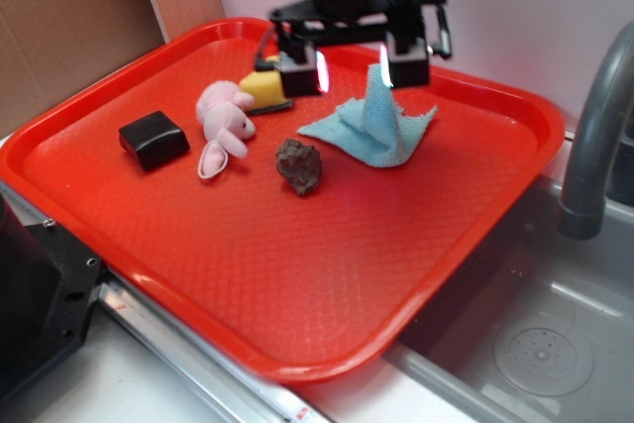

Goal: Grab the blue cloth.

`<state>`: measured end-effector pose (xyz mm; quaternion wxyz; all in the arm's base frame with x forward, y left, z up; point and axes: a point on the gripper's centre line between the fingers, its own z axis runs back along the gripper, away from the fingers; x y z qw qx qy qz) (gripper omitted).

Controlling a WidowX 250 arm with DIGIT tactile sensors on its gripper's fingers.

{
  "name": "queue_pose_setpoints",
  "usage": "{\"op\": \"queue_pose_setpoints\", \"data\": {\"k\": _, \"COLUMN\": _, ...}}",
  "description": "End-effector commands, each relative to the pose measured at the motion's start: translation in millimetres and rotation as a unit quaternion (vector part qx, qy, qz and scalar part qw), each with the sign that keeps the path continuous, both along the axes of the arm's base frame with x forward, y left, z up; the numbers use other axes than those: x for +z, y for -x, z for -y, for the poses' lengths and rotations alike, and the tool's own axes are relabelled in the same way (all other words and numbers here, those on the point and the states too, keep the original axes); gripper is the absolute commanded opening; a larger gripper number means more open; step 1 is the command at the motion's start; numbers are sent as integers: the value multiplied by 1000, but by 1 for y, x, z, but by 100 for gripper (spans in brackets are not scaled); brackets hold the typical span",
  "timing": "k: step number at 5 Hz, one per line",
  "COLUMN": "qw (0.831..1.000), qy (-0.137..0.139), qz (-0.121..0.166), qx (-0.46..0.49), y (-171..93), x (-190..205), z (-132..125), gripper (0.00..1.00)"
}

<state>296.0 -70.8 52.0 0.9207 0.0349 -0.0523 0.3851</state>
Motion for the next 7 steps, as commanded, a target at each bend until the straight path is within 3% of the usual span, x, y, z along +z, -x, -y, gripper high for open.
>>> {"op": "queue_pose_setpoints", "data": {"k": 1, "qw": 999, "qy": 27, "qz": -10, "qx": -39, "y": -20, "x": -31, "z": 0, "gripper": 100}}
{"op": "queue_pose_setpoints", "data": {"k": 2, "qw": 999, "qy": 24, "qz": -11, "qx": -38, "y": -16, "x": -36, "z": 4, "gripper": 0}}
{"op": "queue_pose_setpoints", "data": {"k": 4, "qw": 999, "qy": 19, "qz": -14, "qx": -24, "y": -11, "x": -38, "z": 2, "gripper": 0}}
{"op": "queue_pose_setpoints", "data": {"k": 5, "qw": 999, "qy": 17, "qz": -36, "qx": -12, "y": -8, "x": -28, "z": -2, "gripper": 0}}
{"op": "queue_pose_setpoints", "data": {"k": 6, "qw": 994, "qy": 33, "qz": -68, "qx": -83, "y": -2, "x": 2, "z": -6, "gripper": 0}}
{"op": "queue_pose_setpoints", "data": {"k": 7, "qw": 982, "qy": 41, "qz": -83, "qx": -163, "y": 2, "x": 29, "z": -3, "gripper": 0}}
